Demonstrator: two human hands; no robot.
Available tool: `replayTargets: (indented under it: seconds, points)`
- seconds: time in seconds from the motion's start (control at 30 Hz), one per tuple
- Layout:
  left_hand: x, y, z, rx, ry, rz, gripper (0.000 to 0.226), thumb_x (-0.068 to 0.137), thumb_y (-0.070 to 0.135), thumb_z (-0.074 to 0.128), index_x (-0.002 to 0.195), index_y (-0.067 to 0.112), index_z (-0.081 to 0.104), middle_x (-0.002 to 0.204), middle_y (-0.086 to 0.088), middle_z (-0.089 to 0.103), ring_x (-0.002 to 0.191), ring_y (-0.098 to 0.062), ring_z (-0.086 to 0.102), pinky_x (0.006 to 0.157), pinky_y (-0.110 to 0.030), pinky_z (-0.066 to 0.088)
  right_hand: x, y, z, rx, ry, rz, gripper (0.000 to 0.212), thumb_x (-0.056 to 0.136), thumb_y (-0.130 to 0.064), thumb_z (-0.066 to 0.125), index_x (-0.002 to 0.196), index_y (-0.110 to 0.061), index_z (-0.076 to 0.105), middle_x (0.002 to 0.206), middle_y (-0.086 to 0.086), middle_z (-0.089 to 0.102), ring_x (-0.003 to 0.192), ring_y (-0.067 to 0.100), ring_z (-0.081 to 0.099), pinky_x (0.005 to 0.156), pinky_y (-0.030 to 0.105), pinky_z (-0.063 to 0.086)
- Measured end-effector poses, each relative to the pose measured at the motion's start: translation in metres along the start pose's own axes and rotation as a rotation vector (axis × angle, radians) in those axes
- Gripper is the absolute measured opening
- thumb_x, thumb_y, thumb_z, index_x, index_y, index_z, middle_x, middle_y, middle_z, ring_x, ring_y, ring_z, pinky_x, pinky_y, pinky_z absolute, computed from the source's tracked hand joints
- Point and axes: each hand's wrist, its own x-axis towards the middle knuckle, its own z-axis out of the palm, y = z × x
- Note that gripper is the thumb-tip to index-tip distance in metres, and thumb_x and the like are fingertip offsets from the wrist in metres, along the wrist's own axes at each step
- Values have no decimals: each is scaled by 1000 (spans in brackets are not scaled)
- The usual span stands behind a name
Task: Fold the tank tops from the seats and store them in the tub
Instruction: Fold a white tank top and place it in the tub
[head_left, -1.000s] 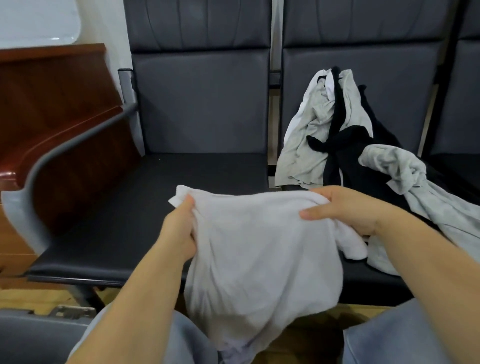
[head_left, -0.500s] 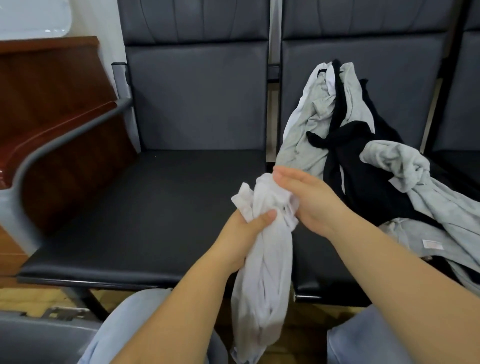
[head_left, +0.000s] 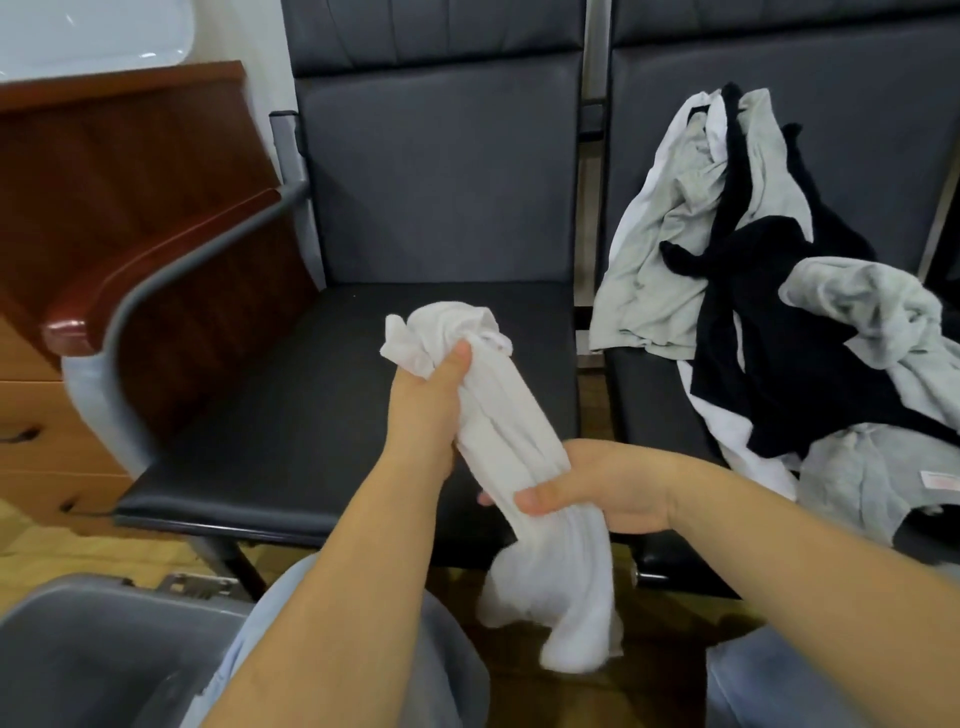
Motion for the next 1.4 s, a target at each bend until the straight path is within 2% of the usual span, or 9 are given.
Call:
replayTargets:
  seconds: [0.17,0.4,0.5,0.6,0.67,0.77,0.97,1.1,1.4]
  points:
    - [18,2,-30,-5,219,30,46,96,27,56,139,22,39,116,1,56,108,-20,56,99,-45,46,-14,-5,-13,-28,-106,31,80,50,-35,93,121,-12,63,117,8,67,109,23,64,94,39,51]
    - [29,8,-63,204,388,52,58,91,28,63,141,15,35,119,-5,54,100,-19,54,80,-34,44,-50,-17,-39,-44,18,22,60,37,-34,97,89,-11,79,94,8,73,85,19,70,75,36,60]
    - [14,11,-60,448,114,-19,63,92,26,63,142,16,27,117,-5,49,90,-16,53,70,-30,46,-66,-21,-43,14,81,-18,61,30,-32,99,82,-8,79,86,12,73,76,20,71,65,32,60]
    - [-5,9,-56,795,-461,25,13,95,21,58,107,18,62,91,6,65,79,-9,62,70,-28,52,-76,-21,-47,61,112,-40,60,27,-31,99,78,-6,78,78,15,72,68,21,71,56,29,57]
    - [-18,6,-53,867,-831,-216,8,95,15,56,95,16,64,75,7,64,64,-8,59,59,-28,48,-78,-18,-49,90,144,-67,63,27,-30,100,80,-5,78,80,18,71,68,23,70,55,31,58]
    - [-26,1,-47,990,-1004,-386,22,91,10,60,108,24,63,98,-1,68,81,-11,63,67,-24,54,-77,-16,-46,125,174,-109,63,26,-31,99,79,-4,78,78,18,70,65,23,70,55,31,58]
    - [-28,-5,-27,585,-740,27,46,91,28,58,132,45,47,138,16,49,131,-6,43,109,-31,33,-68,-16,-35,164,156,-149,57,27,-33,99,74,-9,78,70,13,70,59,19,68,51,29,55]
    - [-46,-12,-8,561,-851,18,42,80,56,65,118,40,57,117,12,65,109,-5,61,97,-29,48,-56,-15,-33,164,45,-152,56,43,-34,96,90,-9,76,81,11,71,69,19,69,56,30,56]
    - [-21,11,-37,395,-648,-6,24,79,34,61,90,16,70,75,2,73,69,-10,68,69,-28,57,-61,-24,-48,54,-41,-87,55,47,-49,92,87,-14,78,83,4,73,73,13,70,62,24,56]
